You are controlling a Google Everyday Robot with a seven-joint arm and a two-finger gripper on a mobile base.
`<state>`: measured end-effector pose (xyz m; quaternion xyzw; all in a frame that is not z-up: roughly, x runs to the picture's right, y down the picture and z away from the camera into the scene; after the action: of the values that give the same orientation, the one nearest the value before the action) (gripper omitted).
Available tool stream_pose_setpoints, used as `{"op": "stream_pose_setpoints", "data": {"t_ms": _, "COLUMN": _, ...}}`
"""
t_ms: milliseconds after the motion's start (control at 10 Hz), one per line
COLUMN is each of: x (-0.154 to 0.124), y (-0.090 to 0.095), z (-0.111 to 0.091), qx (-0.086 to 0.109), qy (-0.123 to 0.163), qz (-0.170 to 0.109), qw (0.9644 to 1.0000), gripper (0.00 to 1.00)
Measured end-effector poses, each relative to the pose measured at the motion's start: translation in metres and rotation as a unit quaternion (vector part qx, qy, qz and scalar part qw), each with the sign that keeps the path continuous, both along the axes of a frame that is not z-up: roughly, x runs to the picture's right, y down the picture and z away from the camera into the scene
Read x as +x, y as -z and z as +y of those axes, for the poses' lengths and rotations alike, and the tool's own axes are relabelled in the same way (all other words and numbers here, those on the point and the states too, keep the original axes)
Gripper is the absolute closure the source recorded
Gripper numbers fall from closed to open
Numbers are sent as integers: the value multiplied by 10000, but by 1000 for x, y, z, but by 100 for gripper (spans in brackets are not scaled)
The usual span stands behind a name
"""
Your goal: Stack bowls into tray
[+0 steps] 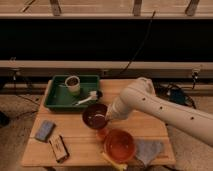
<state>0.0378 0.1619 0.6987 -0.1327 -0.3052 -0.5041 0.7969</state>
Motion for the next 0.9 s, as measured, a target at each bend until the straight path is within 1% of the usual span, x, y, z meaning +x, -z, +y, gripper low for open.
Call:
{"op": "stream_pose_setpoints", "data": {"t_ms": 200, "x": 20, "y": 2, "z": 17, "qx": -93, "qy": -101, "qz": 185, "qw": 9997, "gripper": 100}}
{"op": "stream_pose_setpoints", "data": {"t_ms": 400, "x": 38, "y": -2, "z": 30, "qx": -196, "qy": -222, "qz": 368, "qw": 9989, "gripper": 100}}
{"op": "stream_pose_setpoints", "data": {"t_ms": 600, "x": 56, "y": -4, "z": 43, "qx": -294, "qy": -375, "qz": 551, "qw": 9973, "gripper": 100}}
{"op": "stream_pose_setpoints", "data": {"t_ms": 800, "x": 69, "y": -5, "z": 50, "qx": -348, "qy": -483, "qz": 668, "qw": 9960, "gripper": 100}}
{"op": "stream_pose_setpoints", "data": {"t_ms": 900, "x": 80, "y": -4, "z": 55, "qx": -387, "qy": -565, "qz": 749, "qw": 9948, "gripper": 100}}
